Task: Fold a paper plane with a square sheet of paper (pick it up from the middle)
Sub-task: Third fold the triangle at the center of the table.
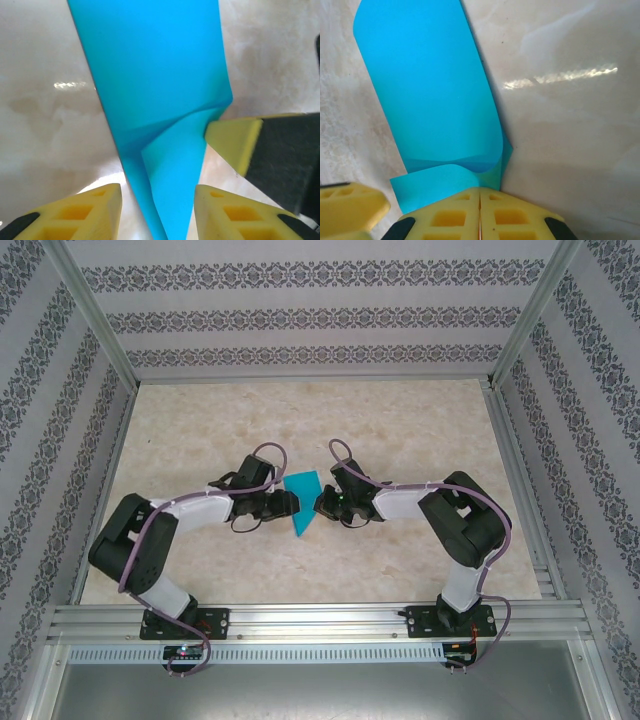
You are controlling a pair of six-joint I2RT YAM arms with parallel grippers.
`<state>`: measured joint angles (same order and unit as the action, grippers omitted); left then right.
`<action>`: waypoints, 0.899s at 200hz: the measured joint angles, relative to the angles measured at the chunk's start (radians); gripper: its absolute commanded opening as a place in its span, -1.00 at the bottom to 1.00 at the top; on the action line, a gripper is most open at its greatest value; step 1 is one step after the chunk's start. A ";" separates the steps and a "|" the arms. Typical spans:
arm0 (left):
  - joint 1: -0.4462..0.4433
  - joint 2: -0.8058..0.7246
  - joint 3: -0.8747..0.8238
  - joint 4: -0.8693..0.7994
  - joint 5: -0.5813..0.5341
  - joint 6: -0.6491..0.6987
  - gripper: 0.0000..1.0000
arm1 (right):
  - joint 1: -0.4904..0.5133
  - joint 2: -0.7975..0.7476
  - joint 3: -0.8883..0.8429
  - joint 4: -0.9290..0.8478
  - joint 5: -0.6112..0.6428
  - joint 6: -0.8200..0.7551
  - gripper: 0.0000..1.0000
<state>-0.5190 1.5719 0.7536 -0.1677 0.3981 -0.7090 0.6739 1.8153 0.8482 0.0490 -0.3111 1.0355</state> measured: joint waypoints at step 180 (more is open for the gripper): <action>-0.158 0.052 -0.018 0.009 -0.085 -0.051 -0.80 | 0.000 0.000 0.000 0.004 0.005 0.064 -0.81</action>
<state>-0.6773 1.6238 0.7361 -0.1589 0.3130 -0.7605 0.6739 1.8153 0.8478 0.0528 -0.3058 1.0992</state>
